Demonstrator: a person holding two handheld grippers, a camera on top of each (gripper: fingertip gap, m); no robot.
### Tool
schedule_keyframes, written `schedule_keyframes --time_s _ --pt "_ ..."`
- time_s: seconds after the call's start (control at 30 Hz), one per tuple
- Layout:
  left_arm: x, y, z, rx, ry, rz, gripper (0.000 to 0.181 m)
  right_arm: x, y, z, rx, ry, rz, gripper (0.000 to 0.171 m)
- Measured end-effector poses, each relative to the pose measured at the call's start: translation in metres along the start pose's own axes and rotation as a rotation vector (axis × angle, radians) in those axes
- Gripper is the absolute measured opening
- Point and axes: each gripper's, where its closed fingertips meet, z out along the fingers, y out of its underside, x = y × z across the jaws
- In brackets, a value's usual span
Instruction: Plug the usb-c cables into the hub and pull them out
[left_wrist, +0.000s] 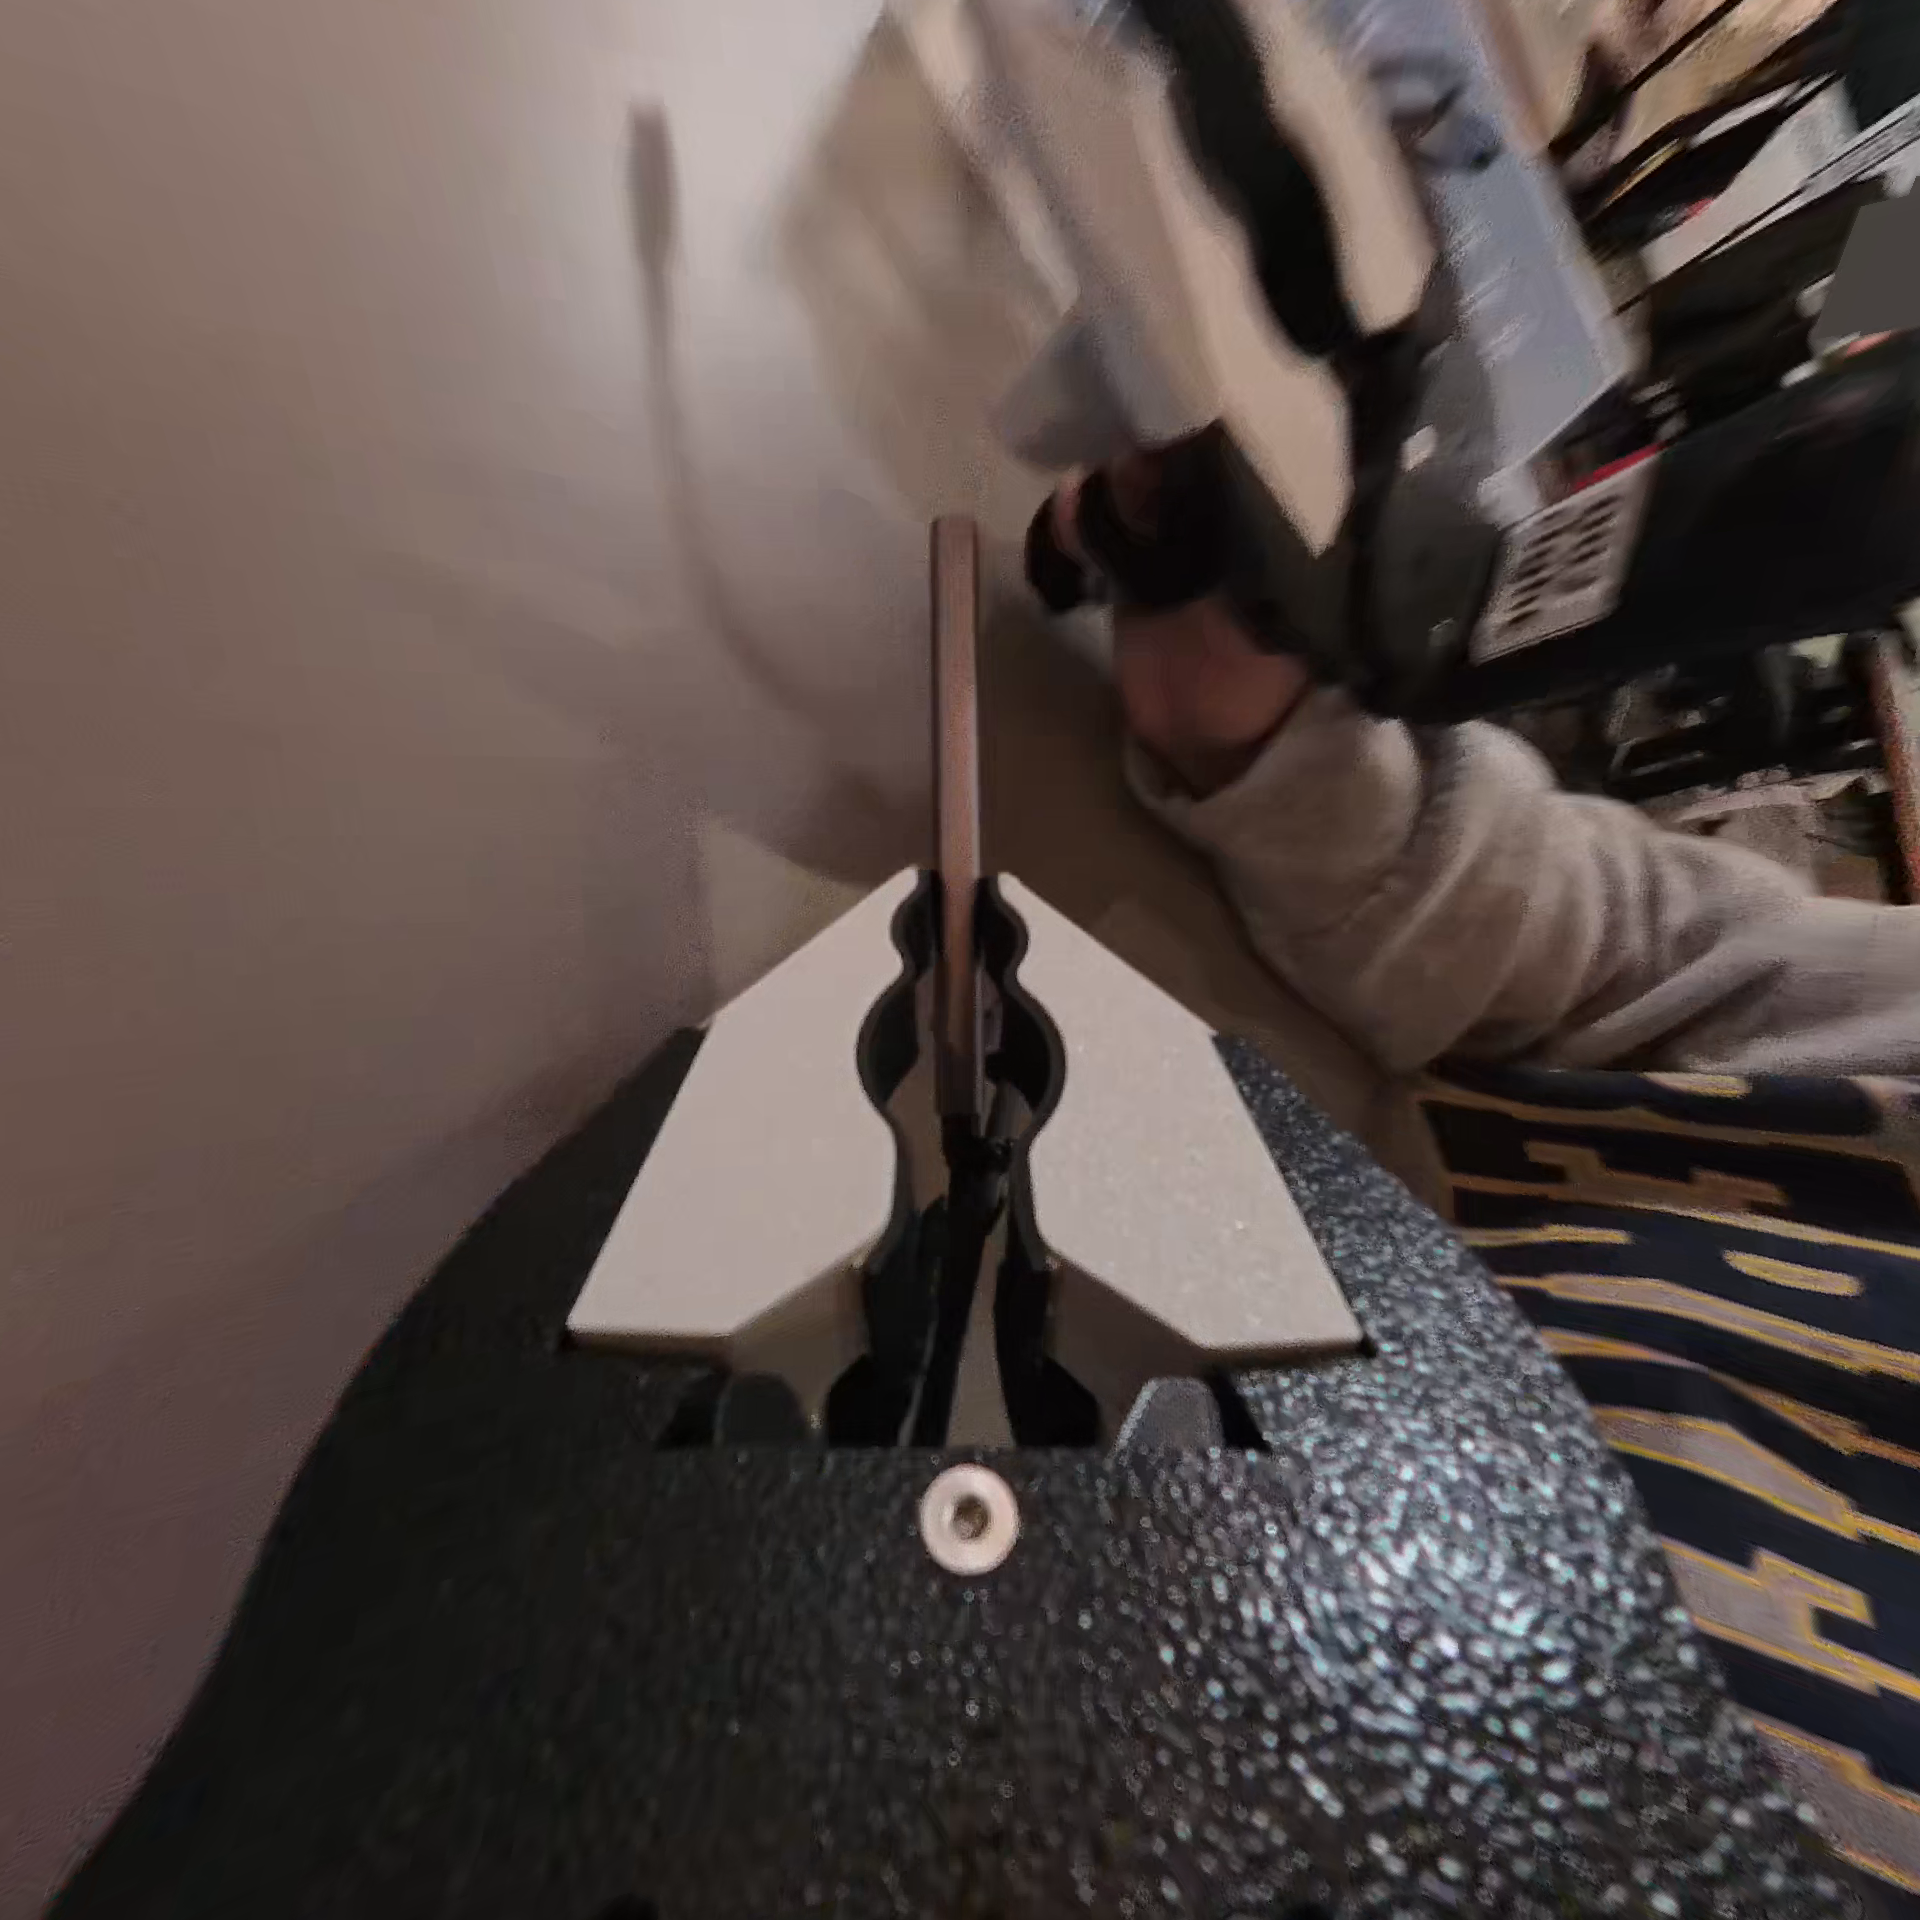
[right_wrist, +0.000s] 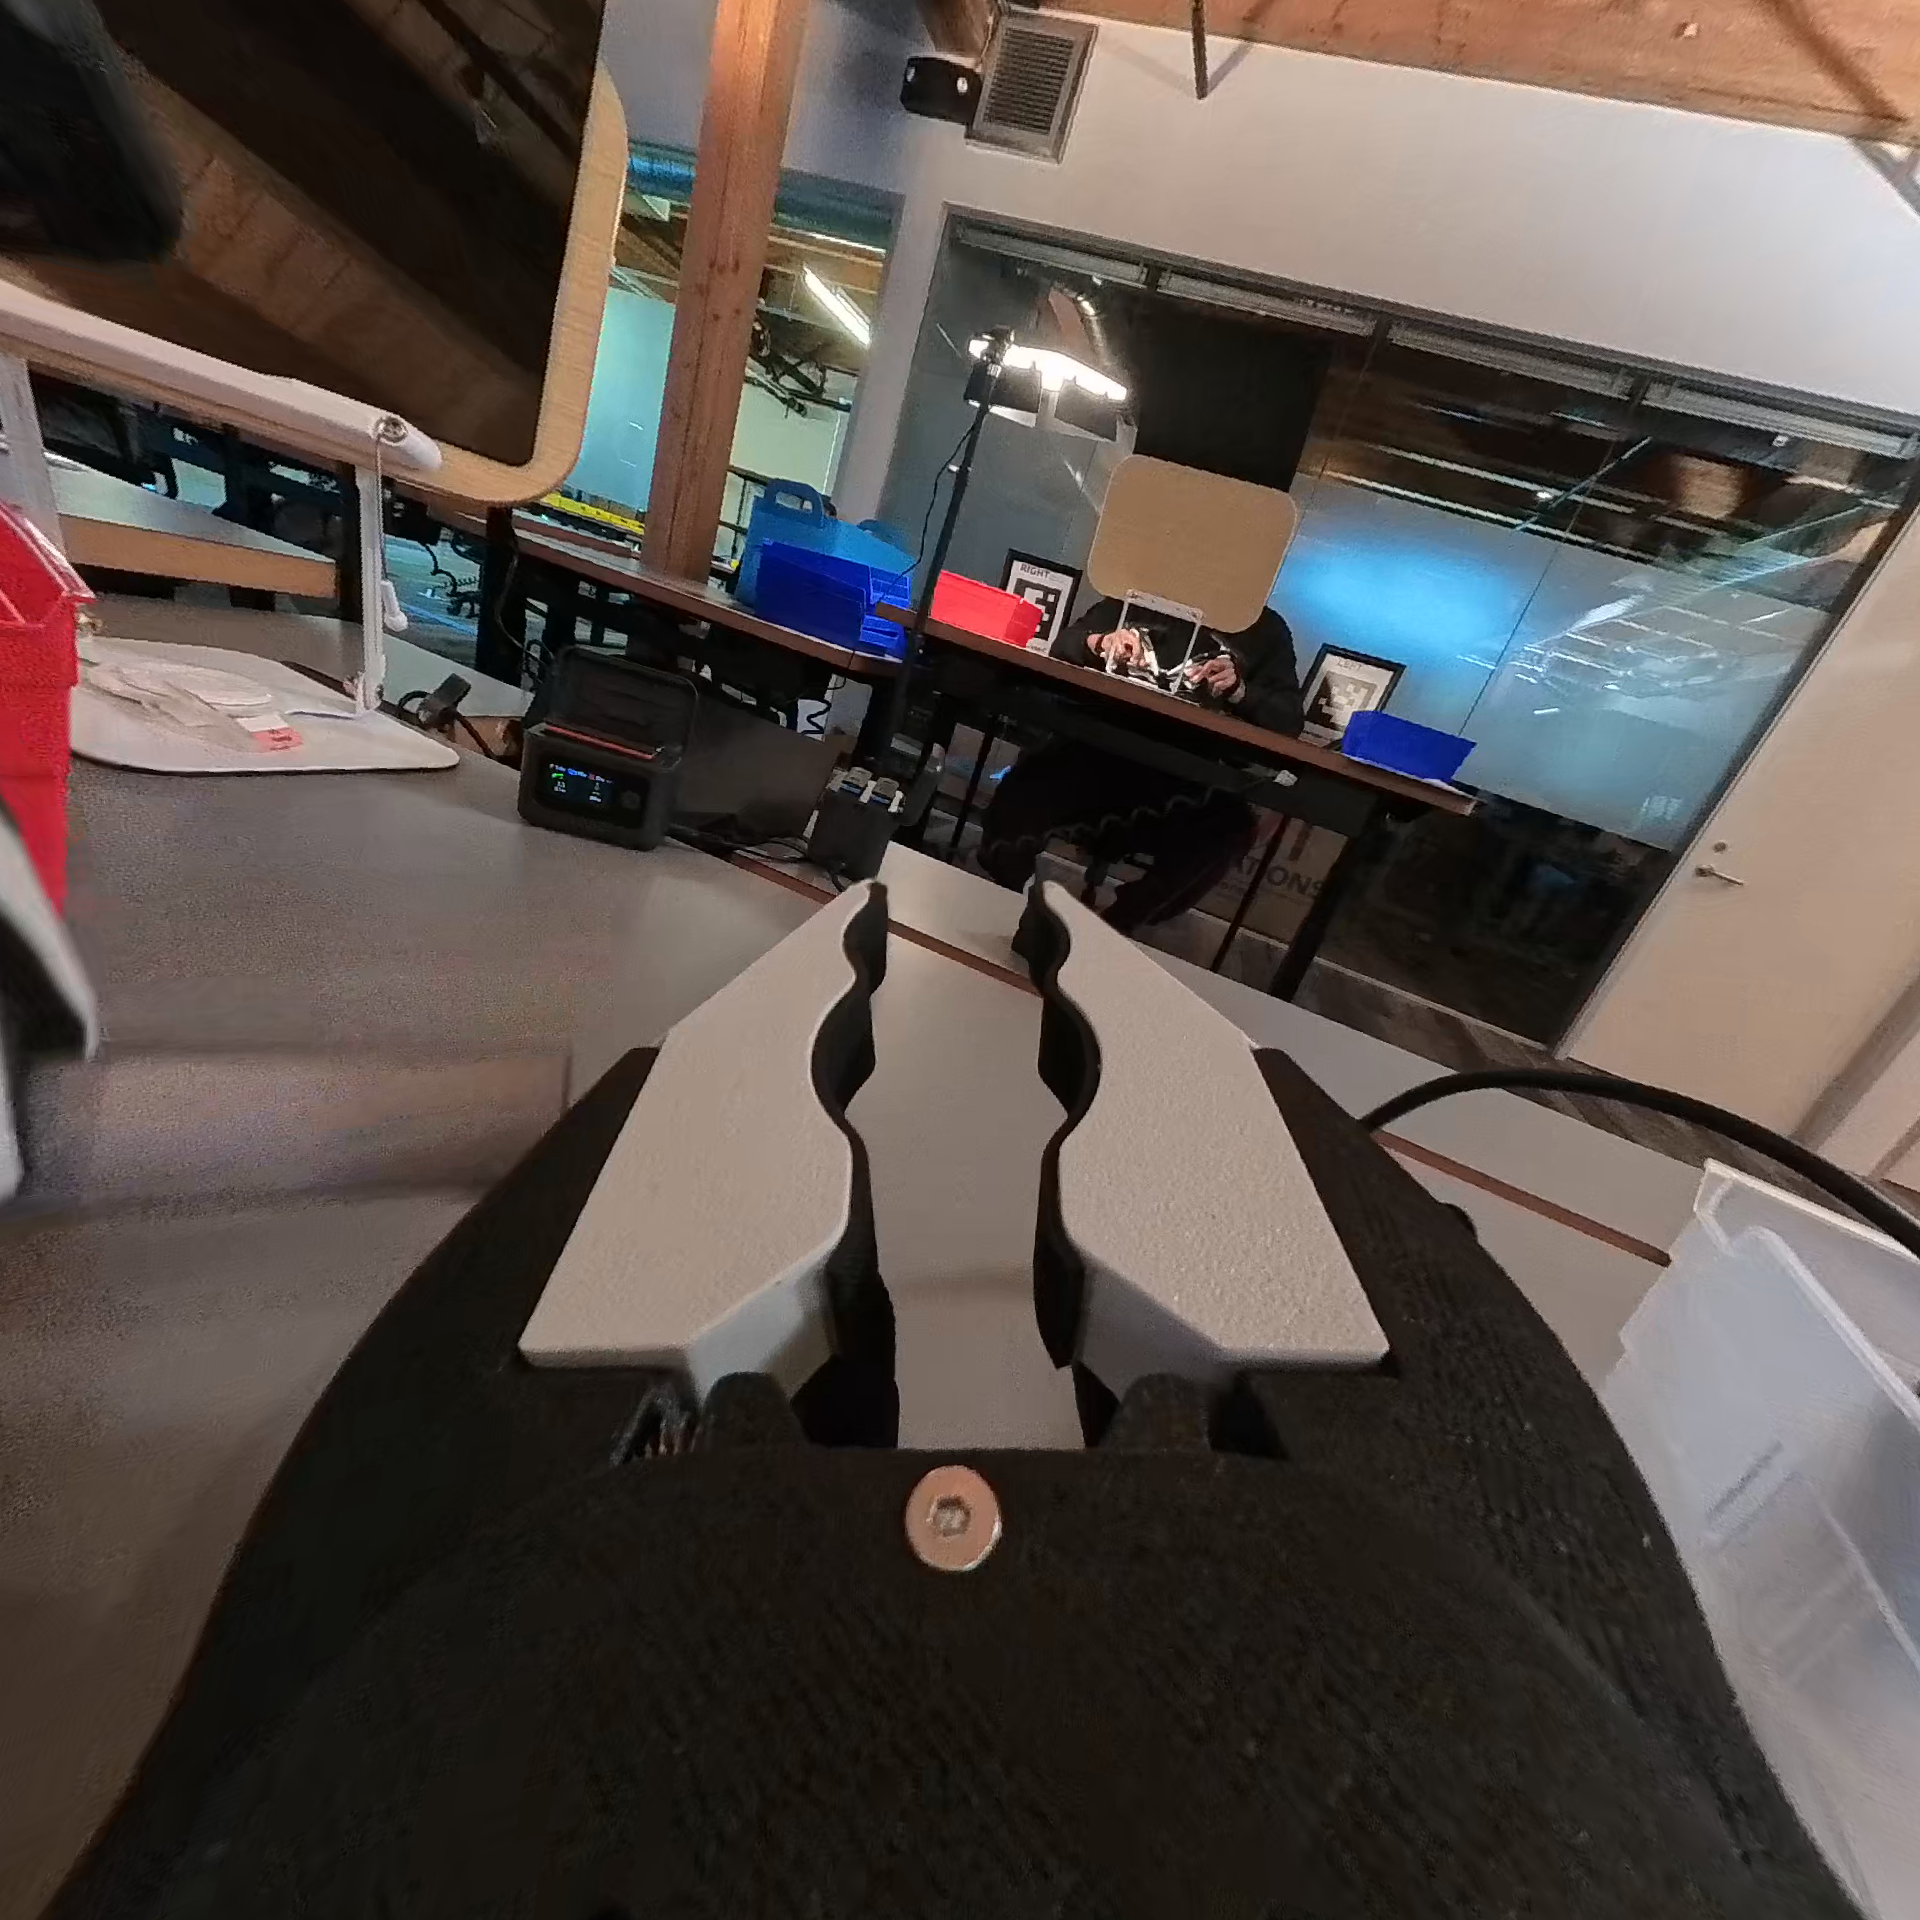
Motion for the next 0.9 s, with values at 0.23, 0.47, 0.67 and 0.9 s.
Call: schedule_keyframes --time_s 0.23,0.47,0.67,0.9 --pt "0.001 0.006 -0.01 -0.008 0.009 -0.112 0.102 -0.001 -0.001 -0.002 0.002 -0.005 -0.01 0.026" --pt "0.09 -0.014 -0.139 0.218 -0.059 0.209 0.084 -0.002 0.0 -0.002 -0.001 -0.011 -0.005 0.026" --pt "-0.029 0.031 -0.296 0.328 -0.756 0.016 0.077 -0.01 -0.001 -0.001 0.001 -0.033 -0.026 0.025" --pt "-0.111 0.154 -0.283 -0.103 -0.848 -0.236 0.051 -0.011 0.001 -0.001 -0.008 -0.037 -0.025 0.025"
